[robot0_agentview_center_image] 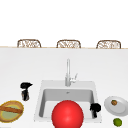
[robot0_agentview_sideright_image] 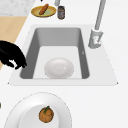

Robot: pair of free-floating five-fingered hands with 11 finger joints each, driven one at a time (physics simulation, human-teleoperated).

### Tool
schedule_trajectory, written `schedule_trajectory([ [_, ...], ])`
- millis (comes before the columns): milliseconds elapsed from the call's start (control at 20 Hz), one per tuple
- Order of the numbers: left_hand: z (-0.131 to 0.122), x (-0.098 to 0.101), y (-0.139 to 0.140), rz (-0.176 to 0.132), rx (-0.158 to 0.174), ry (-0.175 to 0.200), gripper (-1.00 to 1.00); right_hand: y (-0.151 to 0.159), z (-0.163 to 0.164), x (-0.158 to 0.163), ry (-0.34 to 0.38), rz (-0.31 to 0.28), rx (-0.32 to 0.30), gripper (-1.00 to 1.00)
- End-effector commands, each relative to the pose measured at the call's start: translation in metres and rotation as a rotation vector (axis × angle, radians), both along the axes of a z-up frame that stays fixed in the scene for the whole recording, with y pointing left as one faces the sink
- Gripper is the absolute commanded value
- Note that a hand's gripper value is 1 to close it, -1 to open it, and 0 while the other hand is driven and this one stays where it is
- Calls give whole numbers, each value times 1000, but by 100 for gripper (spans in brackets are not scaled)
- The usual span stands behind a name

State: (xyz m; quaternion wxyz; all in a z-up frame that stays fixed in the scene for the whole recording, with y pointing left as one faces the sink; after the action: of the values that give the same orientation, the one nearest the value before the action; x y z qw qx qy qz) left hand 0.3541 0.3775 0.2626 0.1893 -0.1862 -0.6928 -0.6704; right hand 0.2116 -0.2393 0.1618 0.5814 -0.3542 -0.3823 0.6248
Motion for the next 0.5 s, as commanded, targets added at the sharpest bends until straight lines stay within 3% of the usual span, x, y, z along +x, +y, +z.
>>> schedule_trajectory([
  [0,-4,10,19,0,-60,91,-100,0,0,0,0,0,0,0],
  [350,-24,33,44,-1,-74,111,-100,0,0,0,0,0,0,0],
  [400,-28,36,46,0,-71,110,-100,0,0,0,0,0,0,0],
  [450,-31,40,45,-5,-59,85,-100,0,0,0,0,0,0,0],
])
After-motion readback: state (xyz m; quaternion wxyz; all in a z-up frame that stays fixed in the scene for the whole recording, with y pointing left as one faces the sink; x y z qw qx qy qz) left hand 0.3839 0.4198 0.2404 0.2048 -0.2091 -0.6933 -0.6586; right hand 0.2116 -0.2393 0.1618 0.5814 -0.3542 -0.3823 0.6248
